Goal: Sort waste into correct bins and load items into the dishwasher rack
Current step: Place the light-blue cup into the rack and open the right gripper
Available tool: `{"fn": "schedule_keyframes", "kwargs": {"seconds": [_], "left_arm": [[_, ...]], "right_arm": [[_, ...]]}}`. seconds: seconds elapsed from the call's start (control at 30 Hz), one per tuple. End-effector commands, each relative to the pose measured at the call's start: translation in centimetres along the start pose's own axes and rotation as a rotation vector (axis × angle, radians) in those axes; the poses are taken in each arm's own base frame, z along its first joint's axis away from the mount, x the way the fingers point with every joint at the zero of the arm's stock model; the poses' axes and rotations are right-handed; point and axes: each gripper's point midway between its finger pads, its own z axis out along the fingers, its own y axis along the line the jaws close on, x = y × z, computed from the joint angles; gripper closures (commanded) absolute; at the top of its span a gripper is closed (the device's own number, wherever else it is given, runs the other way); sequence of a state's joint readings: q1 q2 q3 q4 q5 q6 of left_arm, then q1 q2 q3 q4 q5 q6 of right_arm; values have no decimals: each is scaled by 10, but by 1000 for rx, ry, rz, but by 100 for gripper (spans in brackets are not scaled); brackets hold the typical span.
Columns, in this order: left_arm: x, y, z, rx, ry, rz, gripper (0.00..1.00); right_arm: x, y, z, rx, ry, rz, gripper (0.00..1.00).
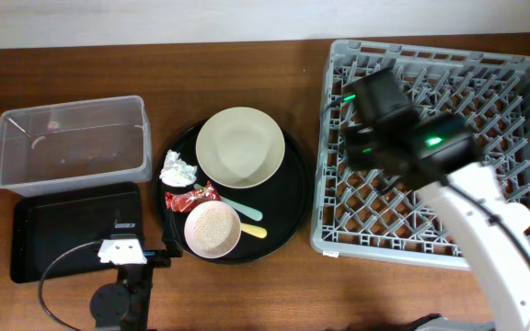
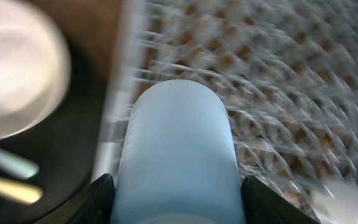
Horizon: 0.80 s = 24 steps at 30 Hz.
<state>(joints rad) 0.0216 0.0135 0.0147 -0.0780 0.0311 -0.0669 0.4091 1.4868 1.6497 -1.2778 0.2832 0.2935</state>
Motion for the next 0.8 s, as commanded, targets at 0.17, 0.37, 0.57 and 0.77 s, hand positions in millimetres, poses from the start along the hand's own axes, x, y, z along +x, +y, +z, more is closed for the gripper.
{"fn": "schedule_keyframes", "kwargs": {"seconds": [0.17,0.37,0.57,0.77], "left_arm": [[2,-3,0,18,2,16,0],[2,-3,0,18,2,16,1],[2,-3,0,18,2,16,1],[2,-3,0,18,2,16,1]], "right_arm": [[42,-156,-1,283,163,447,39],[82,-200,17,344,271,605,39],[106,-191,57,266,329,655,39],[122,-176,82,199,371,638,39]]}}
